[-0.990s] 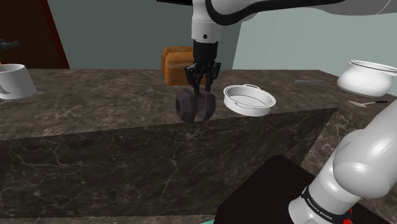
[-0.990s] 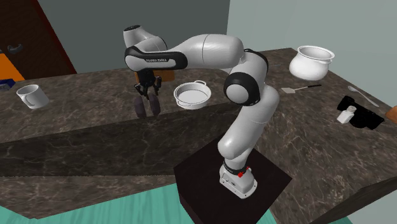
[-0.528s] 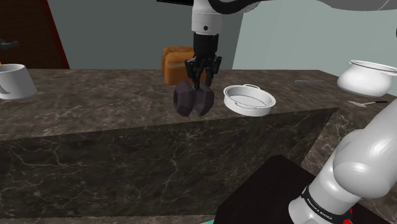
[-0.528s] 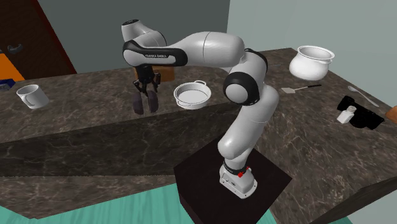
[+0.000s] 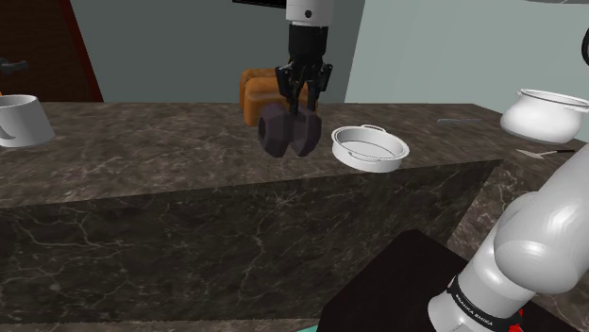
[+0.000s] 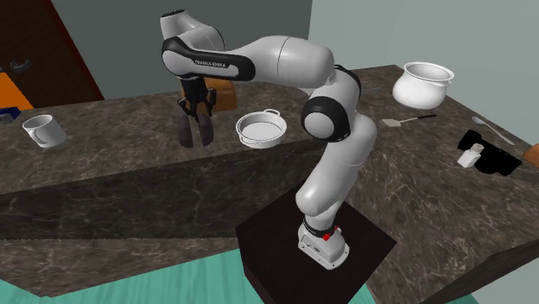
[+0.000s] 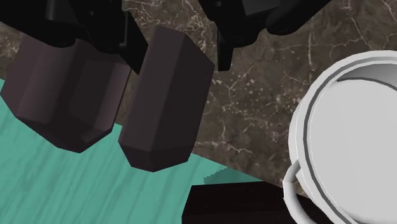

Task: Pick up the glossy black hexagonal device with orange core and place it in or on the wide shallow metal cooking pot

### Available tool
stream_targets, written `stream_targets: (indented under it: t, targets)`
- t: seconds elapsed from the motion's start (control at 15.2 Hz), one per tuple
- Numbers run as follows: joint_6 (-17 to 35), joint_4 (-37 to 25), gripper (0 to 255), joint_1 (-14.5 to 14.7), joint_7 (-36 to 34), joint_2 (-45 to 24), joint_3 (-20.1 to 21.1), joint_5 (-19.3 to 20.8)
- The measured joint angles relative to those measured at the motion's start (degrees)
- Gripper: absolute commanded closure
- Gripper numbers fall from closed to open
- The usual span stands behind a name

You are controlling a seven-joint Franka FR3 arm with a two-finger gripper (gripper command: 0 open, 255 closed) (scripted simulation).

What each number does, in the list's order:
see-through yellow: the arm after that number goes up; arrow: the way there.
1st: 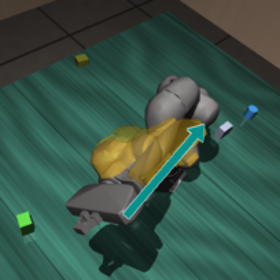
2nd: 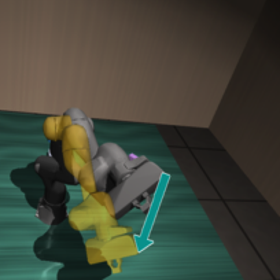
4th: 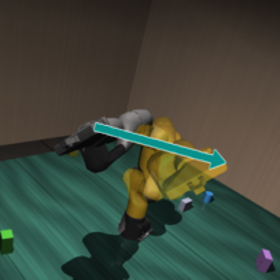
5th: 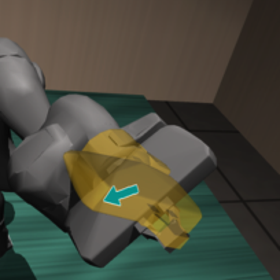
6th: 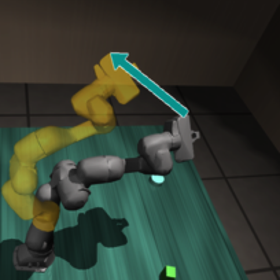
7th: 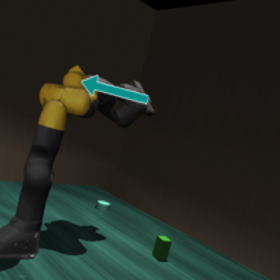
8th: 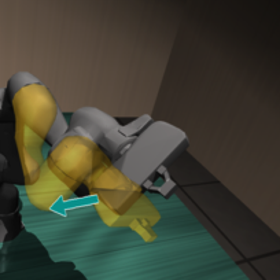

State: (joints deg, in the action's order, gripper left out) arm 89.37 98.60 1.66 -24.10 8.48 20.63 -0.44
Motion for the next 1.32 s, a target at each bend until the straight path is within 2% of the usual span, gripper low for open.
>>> stream_targets:
  t: [0.66,1.32]
  targets:
    - [-8.1,-10.6,255,0.1,-0.5,-2.7,0.4,0.9]
    - [-10.3,-4.2,255,-4.6,12.5,6.6,-7.9,-0.1]
